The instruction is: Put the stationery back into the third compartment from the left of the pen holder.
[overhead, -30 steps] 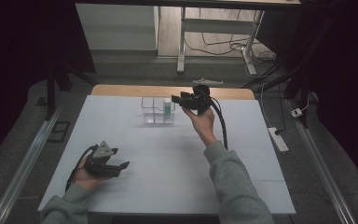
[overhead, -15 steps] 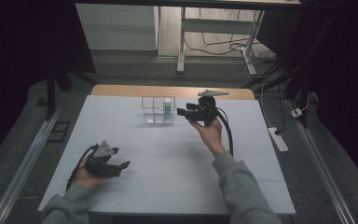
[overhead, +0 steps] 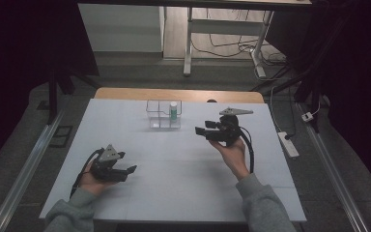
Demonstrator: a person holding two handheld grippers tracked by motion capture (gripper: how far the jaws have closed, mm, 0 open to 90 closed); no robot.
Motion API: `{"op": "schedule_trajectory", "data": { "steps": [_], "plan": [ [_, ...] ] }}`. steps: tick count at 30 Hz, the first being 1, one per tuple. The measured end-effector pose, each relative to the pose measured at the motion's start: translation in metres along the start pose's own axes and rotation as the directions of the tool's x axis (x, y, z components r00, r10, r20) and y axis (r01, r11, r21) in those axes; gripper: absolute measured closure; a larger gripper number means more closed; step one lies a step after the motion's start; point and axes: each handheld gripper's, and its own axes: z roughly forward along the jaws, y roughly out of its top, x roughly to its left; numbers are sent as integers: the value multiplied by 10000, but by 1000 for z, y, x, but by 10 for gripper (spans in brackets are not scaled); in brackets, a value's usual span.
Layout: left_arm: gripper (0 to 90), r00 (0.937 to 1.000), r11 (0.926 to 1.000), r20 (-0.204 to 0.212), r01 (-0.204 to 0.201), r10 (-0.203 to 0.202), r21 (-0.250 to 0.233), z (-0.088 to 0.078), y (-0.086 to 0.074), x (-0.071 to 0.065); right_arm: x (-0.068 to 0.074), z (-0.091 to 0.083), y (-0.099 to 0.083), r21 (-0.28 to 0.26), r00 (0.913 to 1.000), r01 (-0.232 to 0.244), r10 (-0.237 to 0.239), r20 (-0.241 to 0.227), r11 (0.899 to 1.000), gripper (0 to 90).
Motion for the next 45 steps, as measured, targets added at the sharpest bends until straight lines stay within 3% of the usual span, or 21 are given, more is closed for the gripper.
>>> {"op": "schedule_trajectory", "data": {
  "steps": [9, 27, 38, 45],
  "plan": [
    [280, 10000, 10000, -12, 41, -41, -2, 0, 0, 1, -4, -23, -28, 133, 9999, -103, 101, 136, 9999, 388],
    [279, 10000, 10000, -70, 17, -16, 84, -1, 0, -1, -10, -72, -77, 709, 9973, 317, -362, 634, 9970, 370],
    [278, 10000, 9999, -43, 13, -12, 137, -1, -1, -1, -16, -79, -95, 1167, 9934, 574, -684, 921, 9915, 362],
    [278, 10000, 10000, -39, 33, -32, 83, -2, -1, 0, -14, -83, -97, 1084, 9943, 594, -684, 817, 9923, 349]
  ]
}}
